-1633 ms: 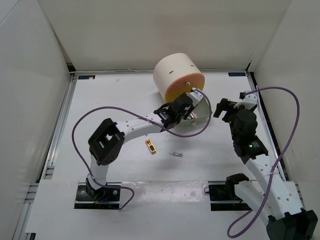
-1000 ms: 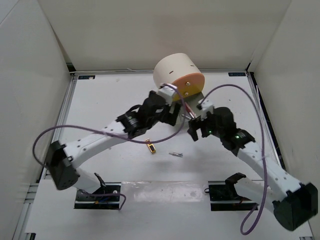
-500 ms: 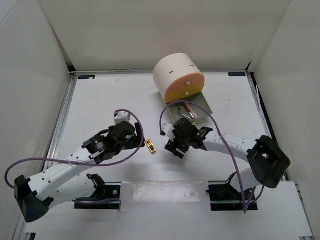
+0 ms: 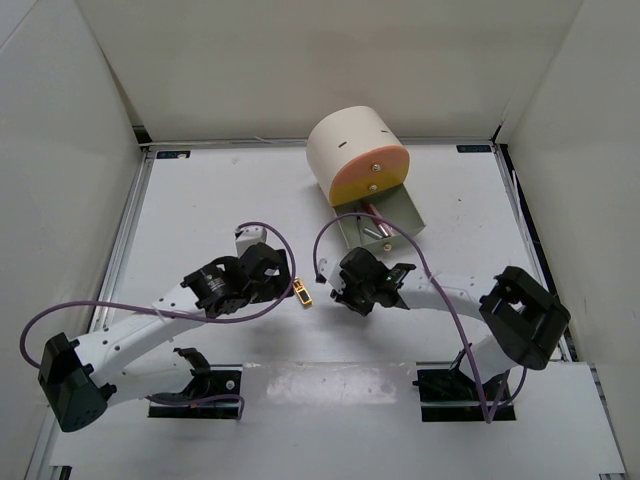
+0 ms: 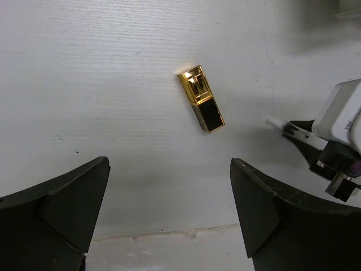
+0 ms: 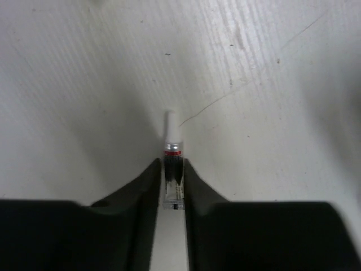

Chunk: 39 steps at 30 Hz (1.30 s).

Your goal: Organize the makeup

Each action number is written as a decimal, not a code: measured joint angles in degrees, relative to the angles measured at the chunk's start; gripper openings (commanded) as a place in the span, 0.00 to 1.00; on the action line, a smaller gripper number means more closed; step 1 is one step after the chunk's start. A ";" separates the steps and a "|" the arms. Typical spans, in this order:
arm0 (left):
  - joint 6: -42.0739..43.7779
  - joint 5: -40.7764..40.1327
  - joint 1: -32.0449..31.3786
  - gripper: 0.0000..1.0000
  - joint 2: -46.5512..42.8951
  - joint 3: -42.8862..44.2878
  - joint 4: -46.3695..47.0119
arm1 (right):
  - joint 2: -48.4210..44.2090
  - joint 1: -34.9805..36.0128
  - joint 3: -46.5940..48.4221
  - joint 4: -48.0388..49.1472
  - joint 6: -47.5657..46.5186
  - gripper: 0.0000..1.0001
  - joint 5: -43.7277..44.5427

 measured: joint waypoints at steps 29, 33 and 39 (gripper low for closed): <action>0.94 6.45 1.64 0.97 25.88 4.11 16.06 | -7.56 -19.67 13.88 6.23 -9.84 0.99 6.80; 0.33 6.93 2.67 0.86 28.55 4.11 16.28 | -14.82 -19.63 12.52 6.62 -5.29 0.99 8.48; -1.86 7.48 3.91 0.62 32.22 4.24 16.31 | -28.52 -19.52 7.26 8.44 6.69 0.99 16.17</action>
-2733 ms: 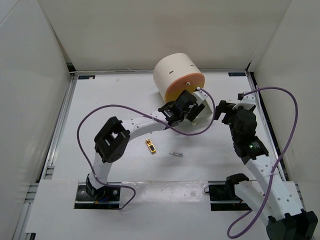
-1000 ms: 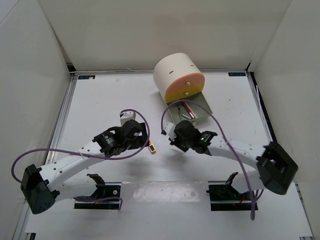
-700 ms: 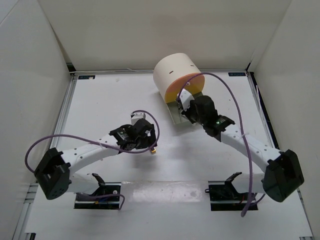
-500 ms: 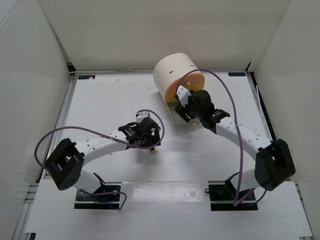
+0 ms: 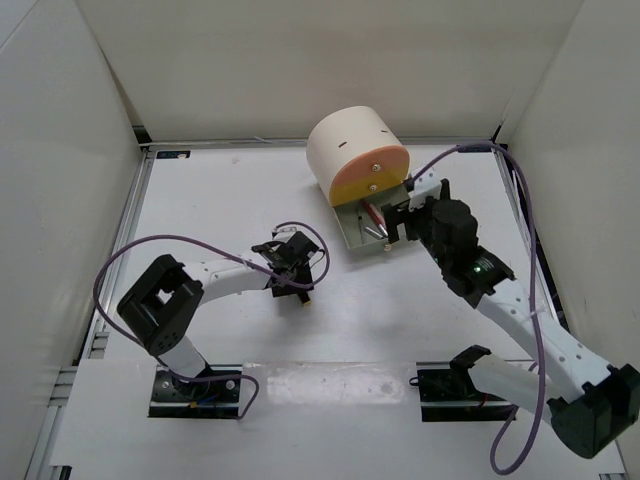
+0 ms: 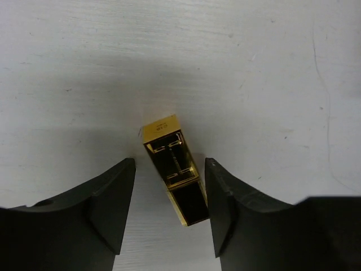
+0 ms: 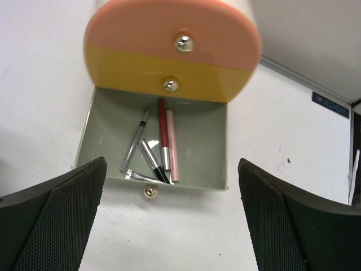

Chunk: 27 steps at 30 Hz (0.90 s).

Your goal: Organize the makeup

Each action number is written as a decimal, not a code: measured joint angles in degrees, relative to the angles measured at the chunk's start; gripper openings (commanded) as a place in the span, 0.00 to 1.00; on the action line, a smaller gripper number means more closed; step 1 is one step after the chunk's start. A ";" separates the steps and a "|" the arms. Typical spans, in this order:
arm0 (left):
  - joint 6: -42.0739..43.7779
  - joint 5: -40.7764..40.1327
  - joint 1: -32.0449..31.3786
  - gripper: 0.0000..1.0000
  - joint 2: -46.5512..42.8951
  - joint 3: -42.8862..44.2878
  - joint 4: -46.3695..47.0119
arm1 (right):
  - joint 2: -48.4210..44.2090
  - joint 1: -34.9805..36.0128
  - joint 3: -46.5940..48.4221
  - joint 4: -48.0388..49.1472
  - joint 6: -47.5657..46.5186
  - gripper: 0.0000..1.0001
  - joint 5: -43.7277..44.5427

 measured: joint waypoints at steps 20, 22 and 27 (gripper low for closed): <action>27.91 5.20 -2.12 0.10 1.92 21.99 3.04 | -11.87 -0.17 -6.03 -1.90 9.03 0.99 19.28; 32.37 6.91 -2.62 0.10 2.75 27.76 4.11 | -12.33 -0.26 -6.73 -1.90 9.90 0.99 21.88; 43.30 11.98 -2.73 0.14 10.73 41.31 8.46 | -14.16 -1.36 -8.13 -1.92 12.66 0.99 26.88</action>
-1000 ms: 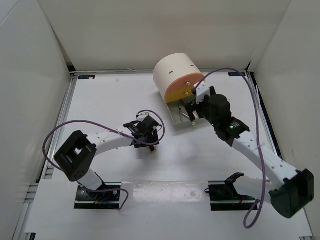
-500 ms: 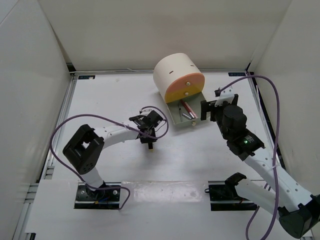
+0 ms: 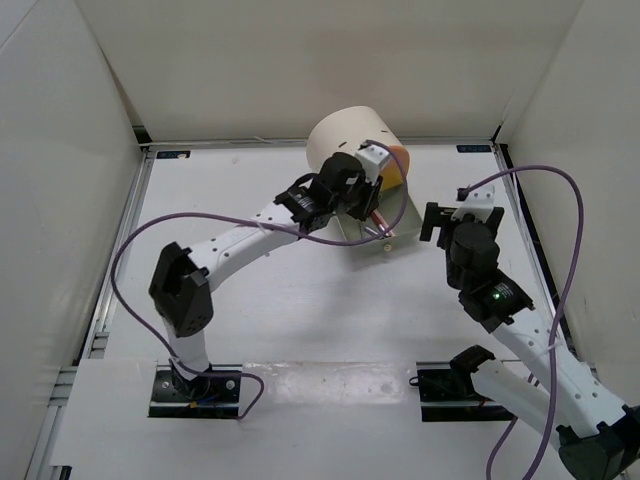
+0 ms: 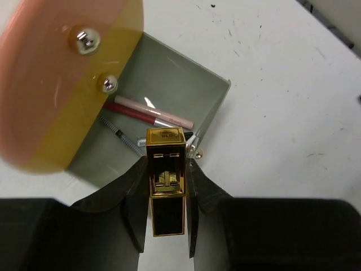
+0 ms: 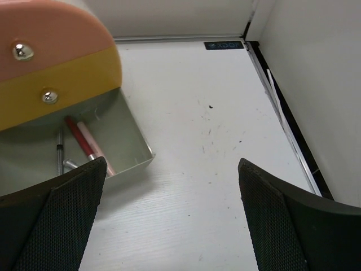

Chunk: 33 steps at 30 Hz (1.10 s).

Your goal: Organize the makeup

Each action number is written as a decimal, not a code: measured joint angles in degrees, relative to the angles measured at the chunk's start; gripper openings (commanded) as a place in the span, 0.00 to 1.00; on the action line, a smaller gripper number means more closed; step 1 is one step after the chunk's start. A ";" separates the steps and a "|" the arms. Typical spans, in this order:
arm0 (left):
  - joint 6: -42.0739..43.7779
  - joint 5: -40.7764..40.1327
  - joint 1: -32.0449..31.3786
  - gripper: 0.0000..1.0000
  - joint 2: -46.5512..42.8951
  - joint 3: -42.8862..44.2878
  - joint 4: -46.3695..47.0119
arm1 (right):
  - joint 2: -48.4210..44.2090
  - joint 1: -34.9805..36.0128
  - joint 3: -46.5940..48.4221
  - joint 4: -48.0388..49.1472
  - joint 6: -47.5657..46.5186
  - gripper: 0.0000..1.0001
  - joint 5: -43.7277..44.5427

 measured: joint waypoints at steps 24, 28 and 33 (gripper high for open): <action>15.26 4.83 1.22 0.98 10.10 10.69 -4.31 | 1.05 -2.60 -0.46 -1.42 3.80 0.99 0.83; 15.26 13.27 8.63 0.98 6.36 13.97 -5.07 | 3.72 -2.60 -0.46 -1.90 3.80 0.99 -1.29; 15.72 31.06 26.12 0.98 9.35 26.49 -6.45 | 5.86 -2.60 -0.46 -4.35 3.67 0.99 -5.31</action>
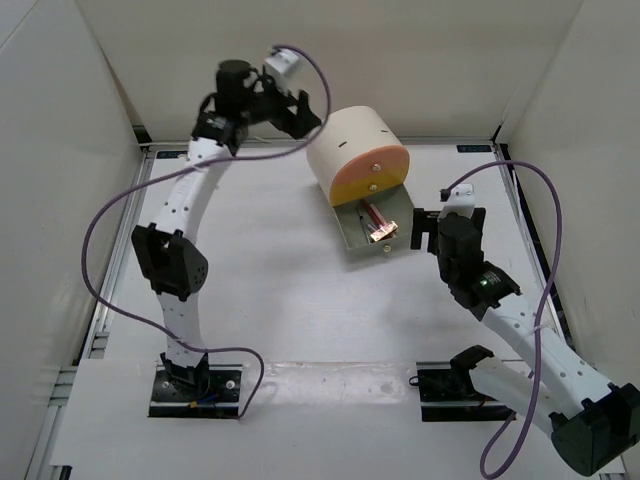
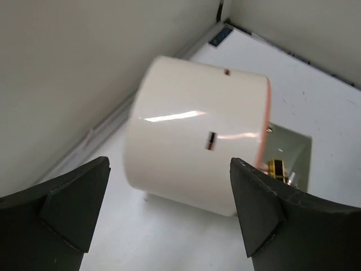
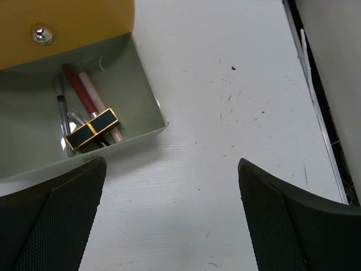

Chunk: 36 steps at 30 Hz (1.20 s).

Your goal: Organize the makeup

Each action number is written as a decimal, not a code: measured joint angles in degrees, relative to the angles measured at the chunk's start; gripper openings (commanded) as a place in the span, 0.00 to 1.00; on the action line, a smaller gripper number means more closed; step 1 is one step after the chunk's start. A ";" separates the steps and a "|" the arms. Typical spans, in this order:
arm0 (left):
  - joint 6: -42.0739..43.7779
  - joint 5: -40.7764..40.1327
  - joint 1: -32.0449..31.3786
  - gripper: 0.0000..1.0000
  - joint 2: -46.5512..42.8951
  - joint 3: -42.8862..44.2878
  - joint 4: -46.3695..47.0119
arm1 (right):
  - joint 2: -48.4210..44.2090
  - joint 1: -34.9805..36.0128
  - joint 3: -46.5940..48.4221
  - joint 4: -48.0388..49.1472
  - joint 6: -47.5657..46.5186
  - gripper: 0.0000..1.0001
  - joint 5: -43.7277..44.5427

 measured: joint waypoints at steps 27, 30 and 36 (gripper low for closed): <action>-43.60 49.57 16.57 0.98 45.13 18.71 58.36 | 16.39 -0.13 -9.16 4.20 4.42 0.99 -13.00; -42.51 48.02 15.87 0.98 45.13 19.65 59.23 | 20.76 -0.13 -9.62 9.20 4.33 0.99 -14.51; -39.98 45.22 13.94 0.98 45.29 21.16 59.74 | 29.51 -0.52 -9.51 20.81 3.54 0.99 -17.90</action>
